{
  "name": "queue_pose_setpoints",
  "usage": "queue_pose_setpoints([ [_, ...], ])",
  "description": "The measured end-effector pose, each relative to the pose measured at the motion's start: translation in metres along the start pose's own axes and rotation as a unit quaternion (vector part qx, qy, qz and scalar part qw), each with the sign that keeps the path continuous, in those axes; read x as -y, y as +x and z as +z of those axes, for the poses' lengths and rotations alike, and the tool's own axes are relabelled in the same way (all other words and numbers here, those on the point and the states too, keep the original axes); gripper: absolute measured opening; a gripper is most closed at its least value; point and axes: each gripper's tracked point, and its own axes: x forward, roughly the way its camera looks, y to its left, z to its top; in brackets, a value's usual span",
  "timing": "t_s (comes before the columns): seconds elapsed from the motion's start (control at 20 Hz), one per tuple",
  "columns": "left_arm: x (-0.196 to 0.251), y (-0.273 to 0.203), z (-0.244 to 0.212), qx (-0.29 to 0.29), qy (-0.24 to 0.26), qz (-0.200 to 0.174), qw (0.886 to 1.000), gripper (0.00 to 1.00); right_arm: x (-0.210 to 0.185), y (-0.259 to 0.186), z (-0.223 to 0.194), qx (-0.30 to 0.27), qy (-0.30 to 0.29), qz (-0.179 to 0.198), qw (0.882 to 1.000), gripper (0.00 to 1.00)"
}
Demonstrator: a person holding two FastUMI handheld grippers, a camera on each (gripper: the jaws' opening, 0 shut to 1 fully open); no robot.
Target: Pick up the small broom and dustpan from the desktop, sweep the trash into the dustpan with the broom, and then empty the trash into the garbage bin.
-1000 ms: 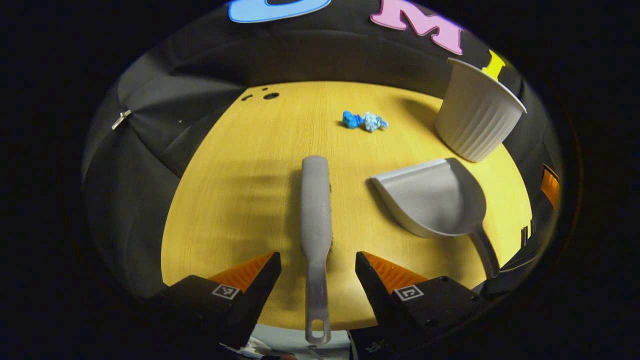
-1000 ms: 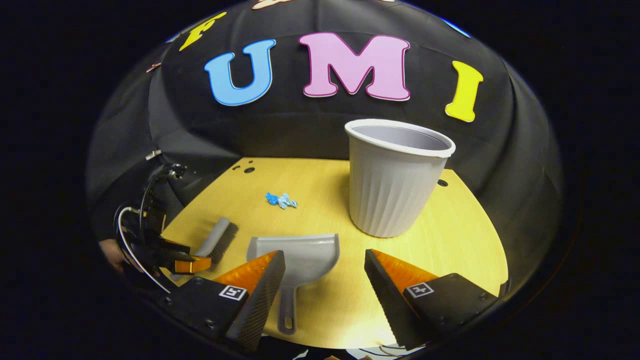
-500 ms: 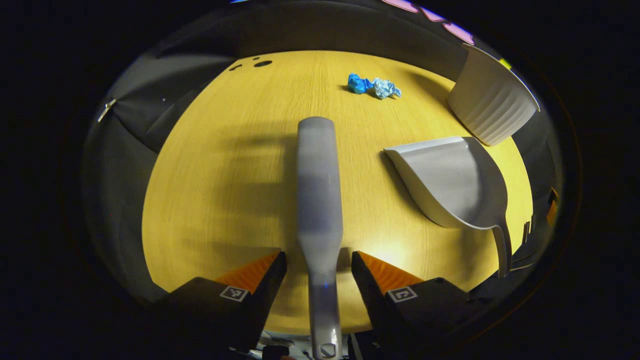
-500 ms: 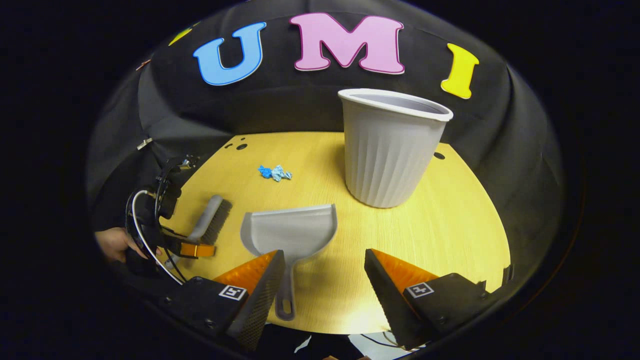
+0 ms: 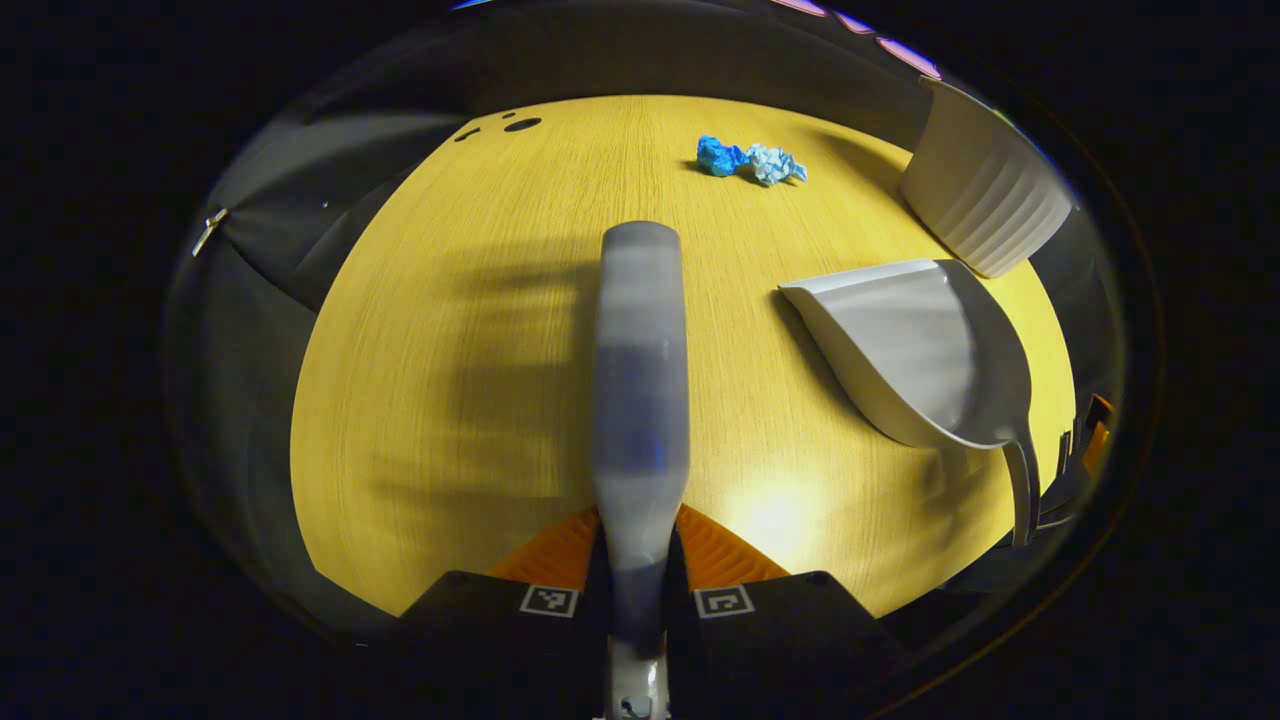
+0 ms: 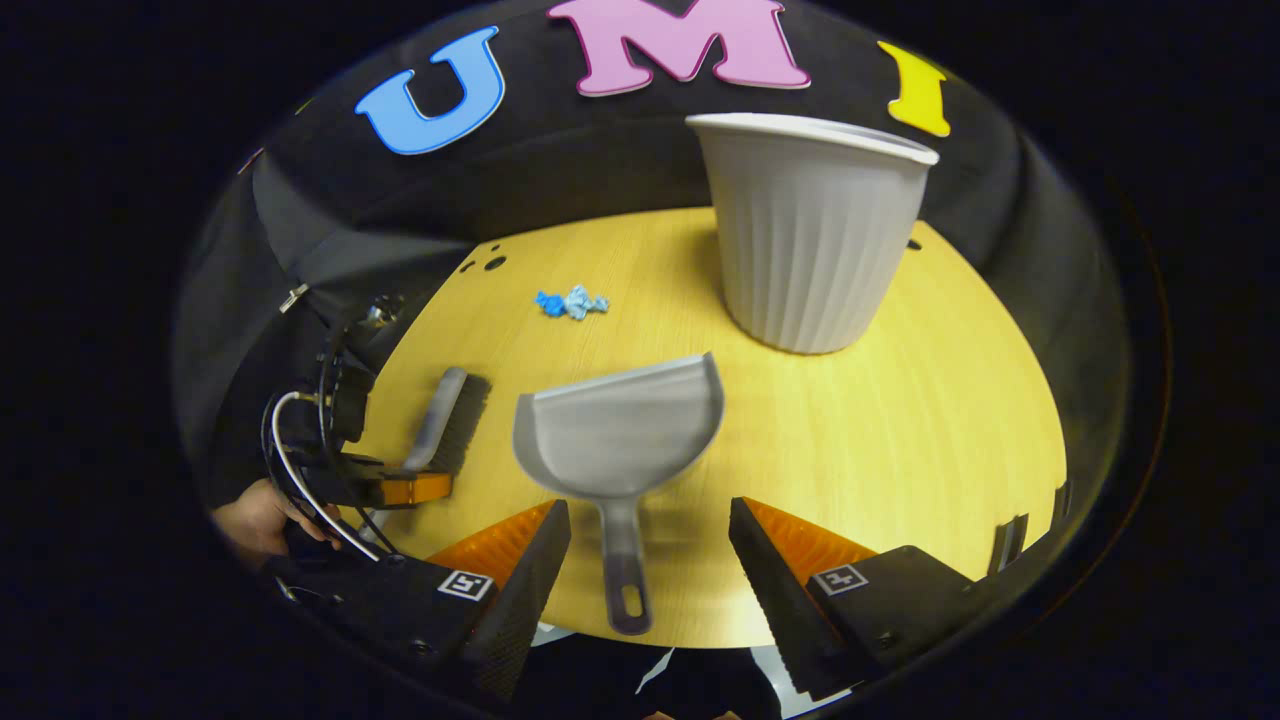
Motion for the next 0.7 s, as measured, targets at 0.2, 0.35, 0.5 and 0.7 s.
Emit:
queue_pose_setpoints([
  [0.2, -0.006, -0.016, -0.009, 0.022, -0.02, -0.025, 0.999, 0.26, -0.009, 0.022, -0.018, -0.046, -0.011, 0.003, 0.999, 0.99],
  [0.35, -0.006, -0.039, -0.004, 0.059, -0.042, -0.047, 0.996, 0.25, -0.005, 0.036, -0.032, -0.08, -0.033, -0.017, 0.996, 0.99],
  [0.5, -0.004, -0.064, -0.008, 0.083, -0.06, -0.064, 0.993, 0.25, -0.007, 0.05, -0.039, -0.1, -0.04, -0.025, 0.994, 0.99],
  [0.7, 0.0, -0.088, -0.021, 0.092, -0.069, -0.075, 0.991, 0.25, -0.006, 0.074, -0.04, -0.109, -0.057, -0.056, 0.991, 1.0],
])
